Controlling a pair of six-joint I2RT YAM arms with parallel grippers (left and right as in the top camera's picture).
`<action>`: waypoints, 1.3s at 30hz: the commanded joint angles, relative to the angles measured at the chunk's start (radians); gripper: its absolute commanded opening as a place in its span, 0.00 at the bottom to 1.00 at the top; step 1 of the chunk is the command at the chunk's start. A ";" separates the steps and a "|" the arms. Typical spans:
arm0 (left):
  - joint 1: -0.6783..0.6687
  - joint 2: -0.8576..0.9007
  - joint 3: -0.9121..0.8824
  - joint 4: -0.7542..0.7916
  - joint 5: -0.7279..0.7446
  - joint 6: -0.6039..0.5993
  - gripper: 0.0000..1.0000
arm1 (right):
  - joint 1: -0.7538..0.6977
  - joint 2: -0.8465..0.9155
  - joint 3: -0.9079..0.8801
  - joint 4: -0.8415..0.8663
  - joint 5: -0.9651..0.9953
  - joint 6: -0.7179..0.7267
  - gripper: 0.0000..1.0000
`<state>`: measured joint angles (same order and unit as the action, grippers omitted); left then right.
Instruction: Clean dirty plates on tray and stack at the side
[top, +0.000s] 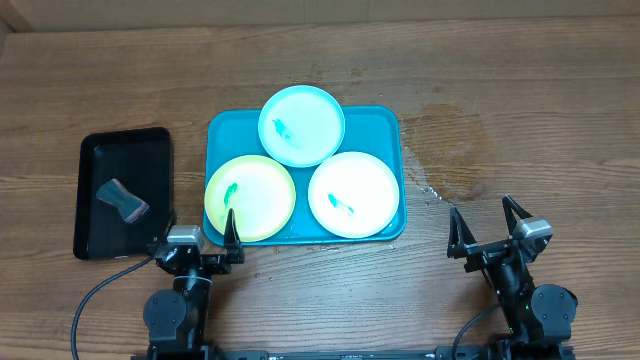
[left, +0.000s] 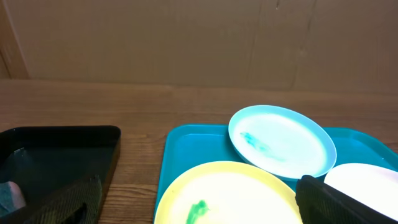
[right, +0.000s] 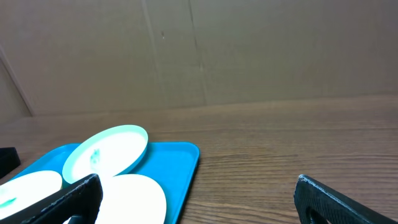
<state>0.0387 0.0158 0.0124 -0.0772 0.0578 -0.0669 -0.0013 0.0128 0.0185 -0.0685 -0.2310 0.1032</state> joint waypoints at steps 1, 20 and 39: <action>-0.007 -0.008 -0.008 0.003 -0.013 0.023 1.00 | -0.006 -0.010 -0.010 0.006 0.006 -0.006 1.00; -0.007 -0.008 -0.008 0.003 -0.014 0.023 1.00 | -0.006 -0.010 -0.010 0.006 0.006 -0.006 1.00; -0.005 0.006 0.070 0.735 0.107 -0.172 1.00 | -0.006 -0.010 -0.010 0.006 0.006 -0.006 1.00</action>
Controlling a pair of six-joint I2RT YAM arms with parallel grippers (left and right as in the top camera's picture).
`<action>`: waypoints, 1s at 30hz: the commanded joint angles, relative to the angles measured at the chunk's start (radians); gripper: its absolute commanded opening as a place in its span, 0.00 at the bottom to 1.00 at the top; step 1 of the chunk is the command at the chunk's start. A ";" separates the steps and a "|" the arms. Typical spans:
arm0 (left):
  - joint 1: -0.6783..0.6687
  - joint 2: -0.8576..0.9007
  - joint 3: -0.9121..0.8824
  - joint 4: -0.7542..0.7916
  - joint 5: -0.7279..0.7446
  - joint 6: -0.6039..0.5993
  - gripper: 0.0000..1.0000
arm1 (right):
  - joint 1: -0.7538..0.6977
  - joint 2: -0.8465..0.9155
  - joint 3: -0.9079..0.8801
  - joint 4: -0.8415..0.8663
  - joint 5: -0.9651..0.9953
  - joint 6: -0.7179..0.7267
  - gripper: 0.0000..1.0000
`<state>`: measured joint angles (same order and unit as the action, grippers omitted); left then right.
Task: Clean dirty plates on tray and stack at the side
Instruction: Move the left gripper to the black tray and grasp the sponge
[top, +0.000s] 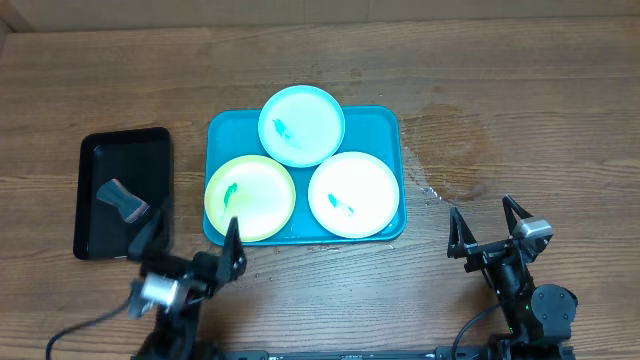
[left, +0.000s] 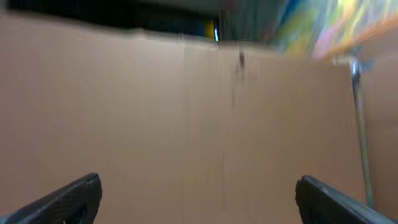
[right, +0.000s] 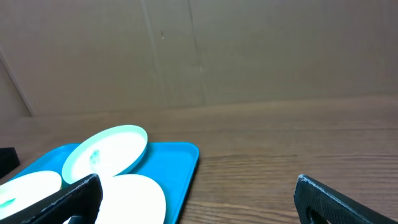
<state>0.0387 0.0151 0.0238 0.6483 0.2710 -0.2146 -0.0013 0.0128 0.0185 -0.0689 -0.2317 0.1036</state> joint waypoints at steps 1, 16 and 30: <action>-0.005 0.024 0.104 -0.023 -0.137 -0.003 1.00 | -0.006 -0.010 -0.010 0.007 0.006 -0.007 1.00; -0.002 1.044 1.317 -1.217 -0.116 0.230 1.00 | -0.006 -0.010 -0.010 0.007 0.006 -0.007 1.00; 0.378 1.437 1.561 -1.710 -0.277 -0.171 1.00 | -0.006 -0.010 -0.010 0.006 0.006 -0.007 1.00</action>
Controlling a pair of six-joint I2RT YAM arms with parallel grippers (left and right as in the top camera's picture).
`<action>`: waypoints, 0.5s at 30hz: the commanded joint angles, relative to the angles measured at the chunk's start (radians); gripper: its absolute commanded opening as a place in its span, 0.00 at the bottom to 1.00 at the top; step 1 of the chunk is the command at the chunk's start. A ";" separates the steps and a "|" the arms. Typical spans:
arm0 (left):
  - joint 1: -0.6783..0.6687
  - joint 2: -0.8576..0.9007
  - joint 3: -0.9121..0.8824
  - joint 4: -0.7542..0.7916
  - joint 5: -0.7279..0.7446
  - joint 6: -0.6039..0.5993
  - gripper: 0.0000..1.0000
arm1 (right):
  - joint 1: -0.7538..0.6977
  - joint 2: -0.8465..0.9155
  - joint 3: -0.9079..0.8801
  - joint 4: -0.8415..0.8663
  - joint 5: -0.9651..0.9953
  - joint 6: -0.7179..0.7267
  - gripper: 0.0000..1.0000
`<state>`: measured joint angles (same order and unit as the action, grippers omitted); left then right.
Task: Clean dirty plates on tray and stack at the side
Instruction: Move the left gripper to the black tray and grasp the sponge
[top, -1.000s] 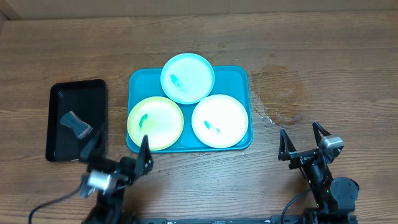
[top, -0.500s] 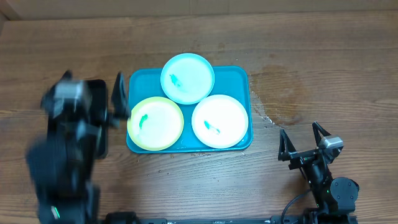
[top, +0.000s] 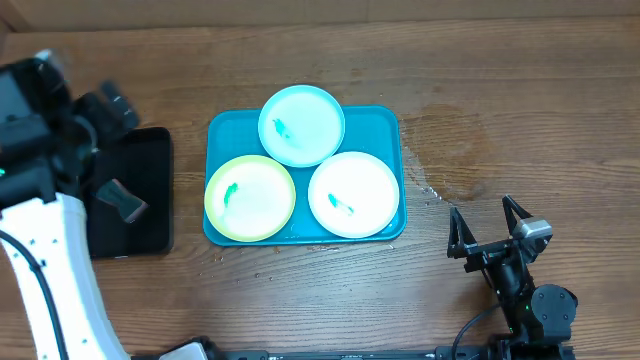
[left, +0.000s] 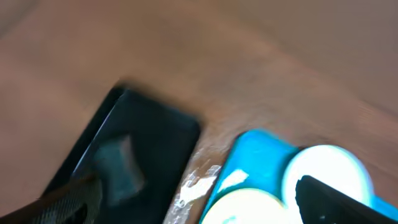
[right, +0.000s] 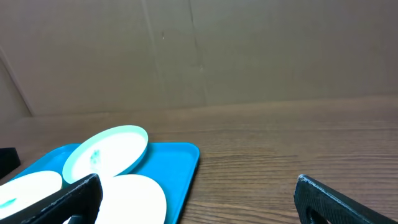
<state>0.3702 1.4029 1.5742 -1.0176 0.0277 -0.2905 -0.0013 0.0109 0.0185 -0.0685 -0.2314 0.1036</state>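
Note:
A teal tray (top: 390, 125) holds three plates, each with a green smear: light blue (top: 302, 124) at the back, yellow-green (top: 250, 197) front left, white (top: 354, 194) front right. A grey sponge (top: 122, 200) lies in a black tray (top: 150, 160) to the left. My left arm is raised over the table's left side. Its gripper (left: 198, 193) is open and empty in a blurred view, looking down on the sponge (left: 118, 165) and the black tray (left: 155, 134). My right gripper (top: 490, 225) rests open at the front right, apart from the plates.
Bare wood with a damp stain (top: 450, 150) lies right of the teal tray. A cardboard wall (right: 199, 56) closes the back. The white left arm (top: 50, 270) crosses the front-left corner.
My left arm has gone from low at the front edge, its camera on the cardboard wall, to high over the far left, looking down on the black tray. The right arm has not moved.
Both grippers first rested open at the front edge, the left one just before the yellow-green plate. Then the left arm had come off its rest and tilted upward. Now it hangs above the black tray with the sponge. The plates have stayed in place.

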 joint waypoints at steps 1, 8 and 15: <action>0.060 0.071 0.009 -0.064 -0.045 -0.093 1.00 | -0.006 -0.008 -0.010 0.006 0.006 -0.007 1.00; 0.122 0.297 0.004 -0.074 -0.081 -0.094 0.99 | -0.006 -0.008 -0.010 0.006 0.006 -0.007 1.00; 0.165 0.503 0.004 -0.032 -0.090 -0.096 1.00 | -0.006 -0.008 -0.010 0.006 0.006 -0.007 1.00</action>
<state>0.5106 1.8370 1.5742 -1.0504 -0.0448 -0.3679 -0.0013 0.0109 0.0185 -0.0677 -0.2314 0.1036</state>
